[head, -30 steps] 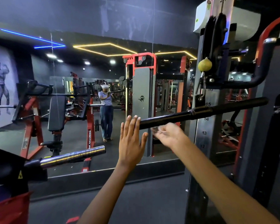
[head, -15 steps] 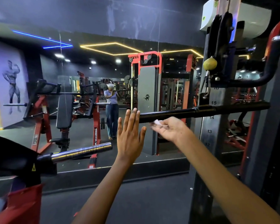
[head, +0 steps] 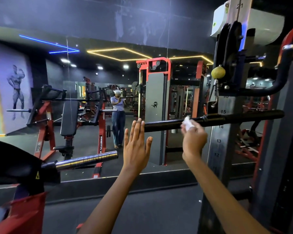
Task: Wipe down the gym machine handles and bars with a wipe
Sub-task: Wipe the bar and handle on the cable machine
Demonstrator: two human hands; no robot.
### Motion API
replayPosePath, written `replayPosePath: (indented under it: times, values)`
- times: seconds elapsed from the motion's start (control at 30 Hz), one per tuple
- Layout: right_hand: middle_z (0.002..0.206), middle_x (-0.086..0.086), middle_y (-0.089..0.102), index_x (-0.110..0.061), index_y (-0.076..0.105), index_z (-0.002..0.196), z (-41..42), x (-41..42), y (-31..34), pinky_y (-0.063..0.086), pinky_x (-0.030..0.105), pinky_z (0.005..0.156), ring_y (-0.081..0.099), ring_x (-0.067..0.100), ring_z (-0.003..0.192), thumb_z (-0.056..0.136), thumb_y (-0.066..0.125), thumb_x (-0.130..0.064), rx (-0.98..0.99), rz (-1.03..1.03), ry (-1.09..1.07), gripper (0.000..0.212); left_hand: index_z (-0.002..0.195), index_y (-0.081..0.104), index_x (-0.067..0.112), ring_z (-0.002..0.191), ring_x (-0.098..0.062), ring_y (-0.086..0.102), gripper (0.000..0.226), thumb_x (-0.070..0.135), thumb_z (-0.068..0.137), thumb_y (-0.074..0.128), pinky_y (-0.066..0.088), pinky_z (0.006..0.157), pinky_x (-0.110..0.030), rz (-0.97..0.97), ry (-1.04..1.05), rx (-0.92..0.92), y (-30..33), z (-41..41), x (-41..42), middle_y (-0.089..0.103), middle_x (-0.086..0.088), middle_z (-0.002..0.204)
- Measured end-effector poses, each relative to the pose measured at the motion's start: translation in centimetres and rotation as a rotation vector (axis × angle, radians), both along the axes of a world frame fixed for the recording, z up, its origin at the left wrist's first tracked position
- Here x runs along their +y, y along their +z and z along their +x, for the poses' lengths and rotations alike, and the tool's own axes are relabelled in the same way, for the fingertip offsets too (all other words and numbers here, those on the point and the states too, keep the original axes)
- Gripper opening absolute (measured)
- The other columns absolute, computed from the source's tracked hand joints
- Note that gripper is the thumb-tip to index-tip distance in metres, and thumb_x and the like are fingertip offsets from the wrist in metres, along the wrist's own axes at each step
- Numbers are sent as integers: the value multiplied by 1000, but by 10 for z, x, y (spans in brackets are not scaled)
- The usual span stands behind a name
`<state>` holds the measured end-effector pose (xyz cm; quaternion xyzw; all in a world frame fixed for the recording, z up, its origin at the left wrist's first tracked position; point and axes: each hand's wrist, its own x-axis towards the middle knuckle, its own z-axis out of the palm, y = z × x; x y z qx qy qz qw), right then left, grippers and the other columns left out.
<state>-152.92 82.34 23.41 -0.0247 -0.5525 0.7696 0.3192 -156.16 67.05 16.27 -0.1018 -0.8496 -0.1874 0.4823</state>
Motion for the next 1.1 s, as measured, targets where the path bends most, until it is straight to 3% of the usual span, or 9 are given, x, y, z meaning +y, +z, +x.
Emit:
replayPosePath:
  times: [0.07,0.17,0.23,0.37,0.47,0.63,0.8,1.0,1.1]
  values:
    - [131,15,54,-5,48,132,-11,-5,-8,51,23,91,58,18,113,93,37,4,275,509,-322,41,154,10,15,148,-7,-7,66,53,100,8,-6,121,-34,18,-11,10,-2,2,3,5,2,162]
    - [136,16,50,-2,46,134,-39,-21,-27,38,43,106,47,27,128,81,42,15,621,1444,-366,55,154,9,14,149,-9,-4,68,55,100,5,-7,121,-33,44,-46,9,-5,3,8,5,1,162]
    - [135,17,51,-2,47,133,-51,-3,-28,29,46,109,46,29,128,78,36,15,719,1684,-405,58,153,5,16,149,-8,-5,68,57,99,2,-10,120,-31,51,-56,-15,-7,4,9,3,2,161]
    - [135,14,51,-8,43,133,-74,81,-35,19,40,116,39,28,133,87,24,12,511,1455,-590,54,153,7,17,148,-6,-5,75,62,95,-4,-15,118,-29,33,-45,-75,-14,1,6,7,2,162]
    - [138,16,47,-4,43,134,-76,75,-44,26,48,112,35,30,135,87,27,16,441,1321,-684,53,154,9,18,148,-5,-7,80,66,92,-8,-15,119,-31,25,-56,-108,-18,-2,8,7,2,162]
    - [138,16,47,-3,49,130,-77,53,-37,36,46,105,41,29,130,85,26,13,744,1752,-526,53,151,-2,22,146,-6,-18,82,70,85,-17,-22,115,-30,-11,-51,-166,-16,-7,20,-4,2,162]
    - [148,9,31,-6,35,138,-76,139,-23,13,45,116,16,24,143,86,31,22,329,1334,-708,60,154,8,14,147,-13,-15,92,67,85,-18,-20,117,-39,10,76,-168,4,-11,30,-1,-3,163]
    - [148,14,33,-1,35,140,-71,129,-24,25,42,112,30,26,139,82,29,14,447,1632,-547,61,154,10,12,148,-15,-9,74,56,95,8,-16,116,-32,-234,-171,-64,60,-25,115,2,-4,162]
    - [147,14,35,-1,37,140,-67,184,-21,24,38,115,26,23,141,86,32,17,186,1305,-658,57,155,7,14,150,-15,-1,78,60,93,-1,-11,118,-35,-357,-177,-138,79,-43,137,9,-3,163]
